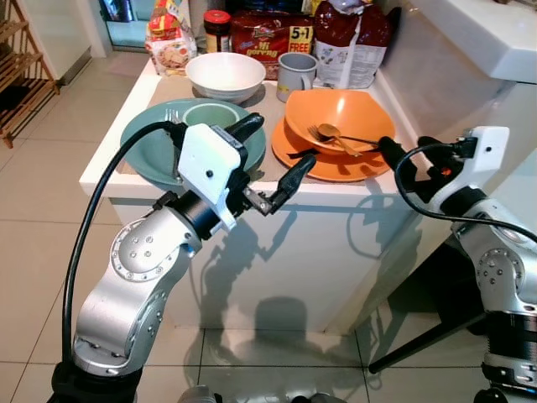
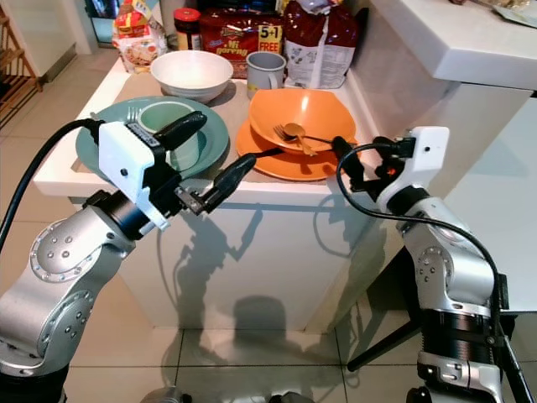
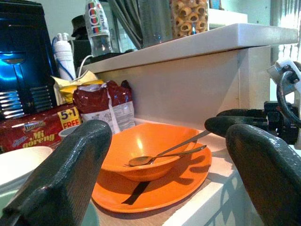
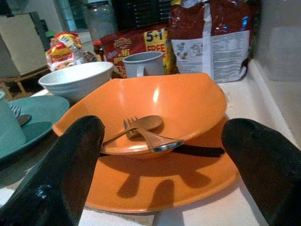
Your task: Setting the table
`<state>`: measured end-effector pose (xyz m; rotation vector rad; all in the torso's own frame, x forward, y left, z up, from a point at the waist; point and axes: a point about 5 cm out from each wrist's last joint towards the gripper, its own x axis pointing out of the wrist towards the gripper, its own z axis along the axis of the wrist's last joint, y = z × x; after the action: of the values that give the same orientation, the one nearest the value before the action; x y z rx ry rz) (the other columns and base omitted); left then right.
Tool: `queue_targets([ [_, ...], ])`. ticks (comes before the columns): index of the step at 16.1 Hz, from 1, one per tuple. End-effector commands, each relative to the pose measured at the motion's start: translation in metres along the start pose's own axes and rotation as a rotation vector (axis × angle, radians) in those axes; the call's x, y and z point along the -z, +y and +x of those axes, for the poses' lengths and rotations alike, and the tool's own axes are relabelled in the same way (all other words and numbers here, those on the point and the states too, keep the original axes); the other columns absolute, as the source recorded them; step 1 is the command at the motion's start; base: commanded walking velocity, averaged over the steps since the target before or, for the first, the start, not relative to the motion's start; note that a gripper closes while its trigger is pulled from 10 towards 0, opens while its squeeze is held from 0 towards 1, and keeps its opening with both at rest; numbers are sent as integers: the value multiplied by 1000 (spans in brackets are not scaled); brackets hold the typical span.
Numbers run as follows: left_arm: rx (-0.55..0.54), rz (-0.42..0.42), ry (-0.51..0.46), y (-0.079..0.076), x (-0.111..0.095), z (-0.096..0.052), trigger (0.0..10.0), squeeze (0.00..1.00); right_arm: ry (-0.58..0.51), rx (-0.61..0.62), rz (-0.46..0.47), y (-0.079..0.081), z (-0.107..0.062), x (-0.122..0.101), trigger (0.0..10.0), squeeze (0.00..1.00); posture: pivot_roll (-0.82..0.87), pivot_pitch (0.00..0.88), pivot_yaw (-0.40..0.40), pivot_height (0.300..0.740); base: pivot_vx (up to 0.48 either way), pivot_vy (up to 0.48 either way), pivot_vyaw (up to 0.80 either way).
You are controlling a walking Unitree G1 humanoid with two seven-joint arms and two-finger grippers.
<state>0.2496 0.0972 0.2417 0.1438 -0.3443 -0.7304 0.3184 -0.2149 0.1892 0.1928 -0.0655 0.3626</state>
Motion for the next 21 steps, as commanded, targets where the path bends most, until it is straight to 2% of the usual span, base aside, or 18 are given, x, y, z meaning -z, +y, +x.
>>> queue_targets([
  [1,25,-5,2,-5,-1,-1,10000,0,15,-6,-26,-3,2,2,10000,0,146,61,-70,740,0,0,0],
  [4,29,-6,4,-7,-2,-1,10000,0,37,-17,-41,-5,8,6,10000,0,151,66,-74,740,0,0,0],
  [5,29,-5,4,-7,-2,0,10000,0,41,-24,-38,-6,9,7,9725,0,154,67,-77,740,0,0,0],
  [6,29,-4,4,-7,-2,-1,10000,0,45,-32,-38,-6,10,8,5020,0,159,66,-80,740,0,0,0],
  [7,40,-5,22,-8,-1,-2,10000,0,45,-46,-38,-5,13,8,3451,0,161,68,-81,740,0,0,0],
  [8,58,-14,47,-9,2,-3,10000,0,42,-52,-37,-5,15,8,2667,0,161,68,-81,740,0,0,0],
  [11,109,-19,101,-16,10,-7,10000,0,46,-83,-51,-3,19,9,1647,0,164,68,-82,740,0,0,0],
  [14,108,-30,101,-16,10,-6,10000,0,40,-97,-55,-4,23,7,0,0,163,67,-86,740,0,0,0],
  [21,126,-18,110,-19,10,-4,10000,0,35,-108,-44,-7,25,7,0,0,164,64,-90,740,0,0,0],
])
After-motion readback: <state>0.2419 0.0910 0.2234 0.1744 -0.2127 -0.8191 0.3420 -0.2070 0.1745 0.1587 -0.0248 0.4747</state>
